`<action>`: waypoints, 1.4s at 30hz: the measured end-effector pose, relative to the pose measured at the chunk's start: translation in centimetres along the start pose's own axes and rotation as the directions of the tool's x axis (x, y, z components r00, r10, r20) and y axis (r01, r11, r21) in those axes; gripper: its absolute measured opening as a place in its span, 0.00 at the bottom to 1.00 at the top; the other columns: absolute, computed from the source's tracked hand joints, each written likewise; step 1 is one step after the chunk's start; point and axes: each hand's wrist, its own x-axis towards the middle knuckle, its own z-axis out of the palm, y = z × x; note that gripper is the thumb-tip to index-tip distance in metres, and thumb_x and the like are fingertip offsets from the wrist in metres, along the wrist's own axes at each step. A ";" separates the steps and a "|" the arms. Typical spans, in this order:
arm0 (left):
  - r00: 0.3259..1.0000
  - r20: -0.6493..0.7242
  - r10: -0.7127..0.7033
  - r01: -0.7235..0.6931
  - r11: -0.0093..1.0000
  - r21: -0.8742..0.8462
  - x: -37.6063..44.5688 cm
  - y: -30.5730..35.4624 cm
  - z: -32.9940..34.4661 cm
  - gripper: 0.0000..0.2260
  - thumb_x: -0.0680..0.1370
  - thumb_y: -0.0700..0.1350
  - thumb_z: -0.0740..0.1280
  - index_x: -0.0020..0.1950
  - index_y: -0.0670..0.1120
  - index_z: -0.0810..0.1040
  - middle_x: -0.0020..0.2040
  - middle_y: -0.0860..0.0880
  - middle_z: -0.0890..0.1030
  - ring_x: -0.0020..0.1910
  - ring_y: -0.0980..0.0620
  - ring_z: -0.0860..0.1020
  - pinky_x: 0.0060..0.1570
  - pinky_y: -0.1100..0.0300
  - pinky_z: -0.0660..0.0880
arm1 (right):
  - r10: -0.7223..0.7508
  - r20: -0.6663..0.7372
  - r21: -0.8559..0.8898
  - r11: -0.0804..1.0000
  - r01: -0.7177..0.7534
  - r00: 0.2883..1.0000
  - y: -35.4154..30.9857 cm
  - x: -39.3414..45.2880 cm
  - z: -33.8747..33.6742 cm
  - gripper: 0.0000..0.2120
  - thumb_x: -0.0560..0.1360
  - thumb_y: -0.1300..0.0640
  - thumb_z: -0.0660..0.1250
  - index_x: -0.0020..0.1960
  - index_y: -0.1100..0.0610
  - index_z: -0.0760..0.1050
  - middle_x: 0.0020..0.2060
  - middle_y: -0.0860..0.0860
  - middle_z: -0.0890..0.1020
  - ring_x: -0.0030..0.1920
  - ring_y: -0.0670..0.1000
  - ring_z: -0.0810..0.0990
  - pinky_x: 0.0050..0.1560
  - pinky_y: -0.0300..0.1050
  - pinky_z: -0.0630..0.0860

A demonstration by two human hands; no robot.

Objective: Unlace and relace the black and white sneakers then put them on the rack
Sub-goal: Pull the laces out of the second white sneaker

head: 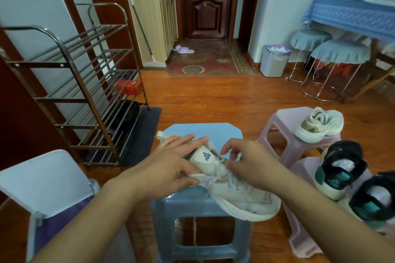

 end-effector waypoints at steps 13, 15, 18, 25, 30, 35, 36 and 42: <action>1.000 0.009 -0.028 0.029 0.995 -0.100 -0.6 0.8 -0.6 0.07 0.79 0.59 0.68 0.51 0.64 0.86 0.80 0.69 0.46 0.79 0.66 0.40 0.77 0.60 0.36 | -0.283 -0.173 -0.307 0.926 0.222 0.943 3.4 1.1 -2.1 0.08 0.78 0.59 0.68 0.44 0.47 0.74 0.43 0.43 0.70 0.42 0.47 0.76 0.42 0.47 0.75; 1.000 -0.008 -0.023 0.022 0.994 -0.107 -0.7 0.8 -0.5 0.06 0.78 0.58 0.69 0.49 0.63 0.86 0.80 0.68 0.47 0.79 0.65 0.42 0.77 0.60 0.36 | -0.241 -0.223 -0.174 0.963 0.205 0.945 4.3 0.8 -3.2 0.09 0.77 0.59 0.71 0.44 0.45 0.76 0.42 0.41 0.71 0.42 0.44 0.75 0.42 0.37 0.70; 0.999 -0.048 -0.025 0.020 0.994 -0.104 -0.3 0.6 0.0 0.08 0.78 0.57 0.68 0.43 0.59 0.85 0.81 0.66 0.50 0.80 0.65 0.46 0.77 0.59 0.38 | -0.323 -0.103 -0.072 0.946 0.316 0.941 2.9 0.0 -2.3 0.09 0.75 0.56 0.75 0.51 0.44 0.81 0.45 0.38 0.73 0.43 0.44 0.76 0.43 0.35 0.72; 0.993 -0.119 -0.001 -0.007 0.998 -0.060 0.2 0.9 0.8 0.22 0.79 0.68 0.58 0.43 0.56 0.86 0.82 0.61 0.53 0.78 0.67 0.51 0.76 0.58 0.40 | -0.515 -0.010 -0.310 0.817 0.487 0.857 1.4 0.7 0.2 0.04 0.76 0.57 0.72 0.49 0.49 0.82 0.43 0.44 0.74 0.46 0.46 0.74 0.43 0.49 0.76; 0.993 -0.121 -0.013 0.005 0.998 -0.065 0.4 0.5 0.8 0.23 0.81 0.67 0.57 0.42 0.57 0.86 0.82 0.61 0.53 0.78 0.66 0.52 0.77 0.56 0.42 | -0.176 -0.083 -0.060 0.983 0.171 0.981 3.8 0.7 -0.6 0.08 0.78 0.59 0.68 0.41 0.50 0.76 0.42 0.44 0.75 0.44 0.46 0.76 0.44 0.39 0.70; 0.995 -0.100 -0.001 -0.002 0.999 -0.033 0.6 0.4 1.1 0.23 0.80 0.67 0.57 0.42 0.56 0.85 0.82 0.62 0.51 0.78 0.66 0.50 0.76 0.57 0.40 | -0.195 -0.200 -0.039 0.981 0.191 0.960 3.8 0.4 -0.6 0.06 0.76 0.57 0.70 0.51 0.46 0.79 0.45 0.42 0.74 0.44 0.44 0.77 0.44 0.34 0.70; 0.995 -0.103 -0.001 -0.002 1.000 -0.028 0.6 0.4 1.1 0.23 0.80 0.67 0.57 0.42 0.56 0.85 0.82 0.62 0.51 0.78 0.66 0.50 0.76 0.57 0.40 | -0.277 -0.145 -0.038 0.961 0.275 0.950 3.1 0.2 -0.6 0.08 0.76 0.55 0.72 0.54 0.46 0.81 0.47 0.41 0.74 0.46 0.43 0.76 0.48 0.34 0.72; 0.994 -0.113 0.002 -0.008 0.999 -0.054 0.4 0.4 0.8 0.22 0.80 0.67 0.58 0.41 0.56 0.85 0.82 0.62 0.52 0.77 0.67 0.52 0.76 0.58 0.41 | -0.419 -0.141 -0.270 0.888 0.373 0.897 3.2 0.9 -0.5 0.04 0.77 0.59 0.70 0.46 0.50 0.81 0.41 0.41 0.73 0.47 0.48 0.72 0.45 0.41 0.66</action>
